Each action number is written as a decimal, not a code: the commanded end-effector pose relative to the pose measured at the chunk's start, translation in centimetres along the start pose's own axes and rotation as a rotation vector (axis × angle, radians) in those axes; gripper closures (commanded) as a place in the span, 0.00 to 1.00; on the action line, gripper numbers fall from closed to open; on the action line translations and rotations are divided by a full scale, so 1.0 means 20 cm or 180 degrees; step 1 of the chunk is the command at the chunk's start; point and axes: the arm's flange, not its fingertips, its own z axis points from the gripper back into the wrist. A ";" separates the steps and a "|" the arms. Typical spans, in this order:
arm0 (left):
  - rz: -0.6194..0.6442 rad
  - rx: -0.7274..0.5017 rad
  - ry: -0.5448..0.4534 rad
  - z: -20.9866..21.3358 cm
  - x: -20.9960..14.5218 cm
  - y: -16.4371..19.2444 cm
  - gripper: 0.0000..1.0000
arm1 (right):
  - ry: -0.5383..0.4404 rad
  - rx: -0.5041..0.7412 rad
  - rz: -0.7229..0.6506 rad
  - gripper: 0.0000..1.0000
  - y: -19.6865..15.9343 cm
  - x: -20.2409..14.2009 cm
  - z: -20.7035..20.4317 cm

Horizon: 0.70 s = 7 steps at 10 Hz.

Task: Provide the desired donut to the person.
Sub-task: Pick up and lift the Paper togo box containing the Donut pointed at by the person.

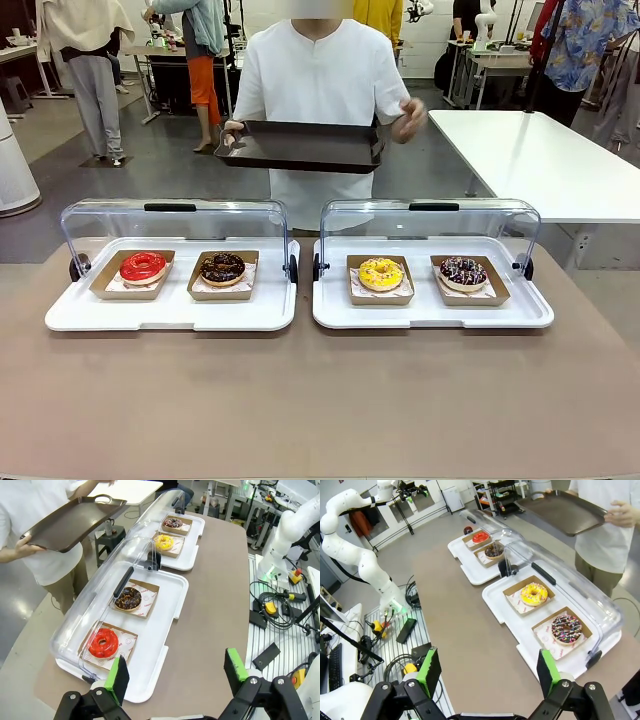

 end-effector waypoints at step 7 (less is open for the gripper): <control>-0.0021 -0.0014 -0.0033 0.01 0.01 0.00 0.00 | -0.0035 0.0020 0.0032 0.00 0.00 0.00 0.00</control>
